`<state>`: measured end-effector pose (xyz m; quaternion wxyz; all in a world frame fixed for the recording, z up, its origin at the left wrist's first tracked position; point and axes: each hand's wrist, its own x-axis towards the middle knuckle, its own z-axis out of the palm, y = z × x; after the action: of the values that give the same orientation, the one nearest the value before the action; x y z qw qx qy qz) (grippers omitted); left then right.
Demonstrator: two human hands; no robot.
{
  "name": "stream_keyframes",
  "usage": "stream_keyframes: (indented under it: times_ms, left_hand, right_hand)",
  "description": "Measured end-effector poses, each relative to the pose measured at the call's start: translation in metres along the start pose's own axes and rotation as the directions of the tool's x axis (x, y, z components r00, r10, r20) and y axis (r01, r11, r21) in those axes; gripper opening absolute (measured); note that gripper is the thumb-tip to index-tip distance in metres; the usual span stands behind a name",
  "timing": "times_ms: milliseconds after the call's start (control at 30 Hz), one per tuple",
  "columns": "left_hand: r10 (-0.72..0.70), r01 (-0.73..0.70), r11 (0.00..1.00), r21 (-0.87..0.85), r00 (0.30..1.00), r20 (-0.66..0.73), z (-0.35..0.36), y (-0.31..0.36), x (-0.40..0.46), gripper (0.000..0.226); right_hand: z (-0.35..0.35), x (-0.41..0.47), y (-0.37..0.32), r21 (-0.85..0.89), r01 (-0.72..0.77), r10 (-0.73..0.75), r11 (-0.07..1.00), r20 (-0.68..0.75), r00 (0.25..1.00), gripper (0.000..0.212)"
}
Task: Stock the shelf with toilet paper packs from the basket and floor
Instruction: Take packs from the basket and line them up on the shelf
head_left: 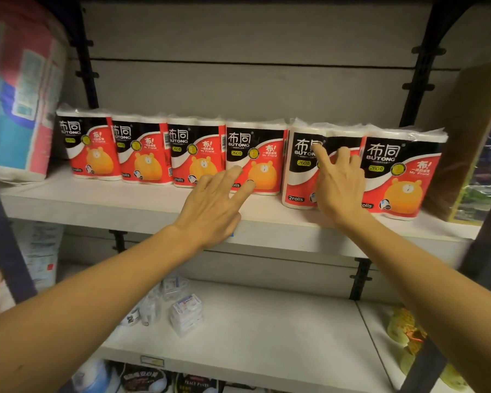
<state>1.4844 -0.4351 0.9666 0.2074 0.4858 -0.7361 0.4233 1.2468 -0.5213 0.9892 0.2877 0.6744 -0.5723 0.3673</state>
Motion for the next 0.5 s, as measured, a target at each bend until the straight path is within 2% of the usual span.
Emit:
stream_keyframes:
  times_ms: [67, 167, 333, 433, 500]
  left_hand:
    - [0.013, -0.013, 1.000, 0.010, 0.999, 0.033, 0.002, 0.005, -0.003, 0.064]
    - [0.037, -0.036, 0.999, -0.020, 0.997, 0.065, -0.002, 0.010, -0.008, 0.059]
    - [0.087, -0.086, 0.995, -0.040, 0.996, 0.032, -0.011, 0.014, -0.019, 0.050]
    - [0.082, -0.075, 0.984, -0.159, 0.996, 0.034, -0.019, 0.016, -0.033, 0.033]
    - [0.109, -0.100, 0.973, -0.208, 0.993, 0.033, -0.022, 0.015, -0.049, 0.026]
  right_hand:
    - [0.002, -0.006, -0.004, 0.050, 0.033, -0.030, 0.998, -0.065, 0.997, 0.057]
    - [-0.002, -0.017, -0.013, 0.101, 0.092, -0.085, 0.991, -0.067, 0.994, 0.049]
    - [-0.018, -0.034, -0.030, 0.119, 0.169, -0.151, 0.978, -0.151, 0.977, 0.035]
    - [-0.028, -0.044, -0.046, 0.135, 0.227, -0.194, 0.965, -0.222, 0.956, 0.018]
    - [-0.035, -0.054, -0.062, 0.195, 0.237, -0.201, 0.952, -0.188, 0.961, 0.015]
